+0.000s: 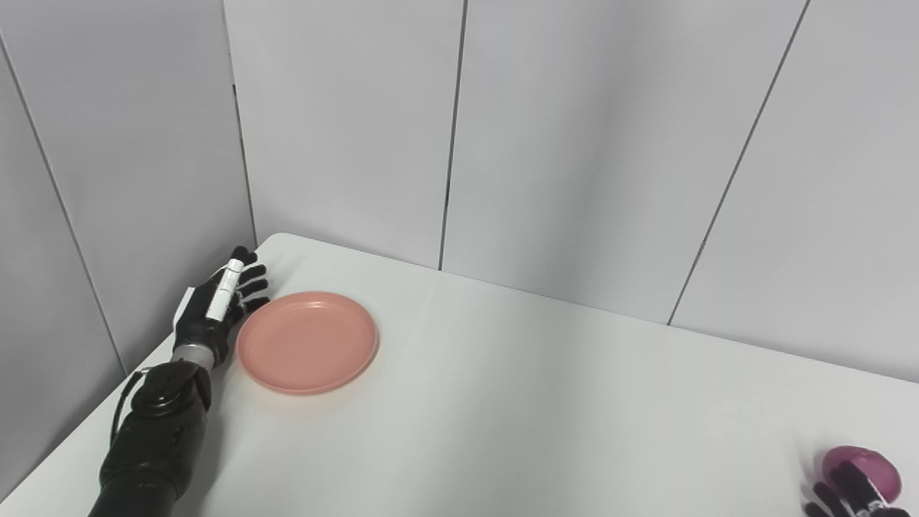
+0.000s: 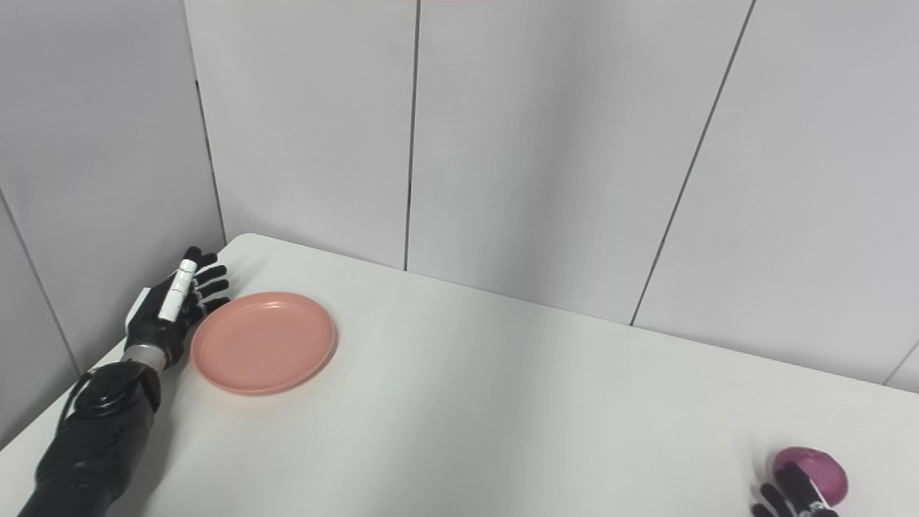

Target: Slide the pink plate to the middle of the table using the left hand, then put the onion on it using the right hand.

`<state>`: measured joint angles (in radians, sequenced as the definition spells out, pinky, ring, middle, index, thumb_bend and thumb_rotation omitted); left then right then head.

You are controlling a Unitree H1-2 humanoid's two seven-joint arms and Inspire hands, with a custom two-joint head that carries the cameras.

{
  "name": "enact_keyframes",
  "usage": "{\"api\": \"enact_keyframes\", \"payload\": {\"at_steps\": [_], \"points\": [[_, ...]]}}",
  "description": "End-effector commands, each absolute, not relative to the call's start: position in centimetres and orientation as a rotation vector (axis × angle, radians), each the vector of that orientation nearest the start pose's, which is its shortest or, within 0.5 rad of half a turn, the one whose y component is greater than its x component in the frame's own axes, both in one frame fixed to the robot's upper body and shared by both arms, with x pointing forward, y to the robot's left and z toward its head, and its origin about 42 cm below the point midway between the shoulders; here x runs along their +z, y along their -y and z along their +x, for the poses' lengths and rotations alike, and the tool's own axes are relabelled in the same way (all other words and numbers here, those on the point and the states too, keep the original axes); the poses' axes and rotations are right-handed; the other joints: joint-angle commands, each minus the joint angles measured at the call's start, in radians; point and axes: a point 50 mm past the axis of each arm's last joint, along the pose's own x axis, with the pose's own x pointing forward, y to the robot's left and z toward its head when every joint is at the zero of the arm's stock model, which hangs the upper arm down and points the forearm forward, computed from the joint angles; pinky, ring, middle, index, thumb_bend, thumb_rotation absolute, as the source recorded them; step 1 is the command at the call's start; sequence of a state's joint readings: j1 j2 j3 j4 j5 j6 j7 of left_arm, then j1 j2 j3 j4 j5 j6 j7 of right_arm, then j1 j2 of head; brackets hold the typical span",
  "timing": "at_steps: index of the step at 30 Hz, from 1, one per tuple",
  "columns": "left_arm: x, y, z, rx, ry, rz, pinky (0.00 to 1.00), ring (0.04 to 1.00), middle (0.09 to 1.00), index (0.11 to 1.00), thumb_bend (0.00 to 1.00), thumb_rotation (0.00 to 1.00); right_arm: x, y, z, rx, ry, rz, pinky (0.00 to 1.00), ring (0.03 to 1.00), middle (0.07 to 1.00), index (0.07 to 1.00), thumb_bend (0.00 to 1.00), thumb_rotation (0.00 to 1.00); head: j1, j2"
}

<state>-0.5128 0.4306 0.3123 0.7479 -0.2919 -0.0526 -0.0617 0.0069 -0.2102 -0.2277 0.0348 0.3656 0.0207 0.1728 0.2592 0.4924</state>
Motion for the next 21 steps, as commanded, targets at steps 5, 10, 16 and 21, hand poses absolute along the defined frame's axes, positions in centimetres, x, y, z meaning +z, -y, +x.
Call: {"api": "enact_keyframes", "payload": {"at_steps": [5, 10, 16, 21], "points": [[16.1, -42.8, 43.5, 0.272, -0.059, -0.071, 0.68, 0.781, 0.799, 0.782, 0.84, 0.81, 7.2, 32.2, 25.1, -0.073, -0.128, 0.224, 0.93, 0.935, 0.945, 0.921, 0.88, 0.87, -0.006, 0.005], [16.2, -42.0, 43.2, 0.242, -0.082, -0.109, 0.70, 0.778, 0.790, 0.774, 0.81, 0.79, 7.6, 31.9, 25.0, -0.070, -0.120, 0.223, 0.94, 0.943, 0.955, 0.933, 0.84, 0.88, -0.008, 0.009], [16.2, -41.3, 42.5, 0.202, -0.111, -0.146, 0.68, 0.785, 0.802, 0.778, 0.81, 0.80, 7.8, 31.6, 25.1, -0.070, -0.123, 0.224, 0.98, 0.960, 0.968, 0.953, 0.81, 0.91, -0.011, 0.014], [16.2, -40.2, 41.7, 0.148, -0.139, -0.201, 0.73, 0.817, 0.820, 0.786, 0.80, 0.81, 7.9, 31.6, 25.1, -0.066, -0.117, 0.223, 0.99, 0.970, 0.978, 0.962, 0.79, 0.92, -0.013, 0.018]]}}
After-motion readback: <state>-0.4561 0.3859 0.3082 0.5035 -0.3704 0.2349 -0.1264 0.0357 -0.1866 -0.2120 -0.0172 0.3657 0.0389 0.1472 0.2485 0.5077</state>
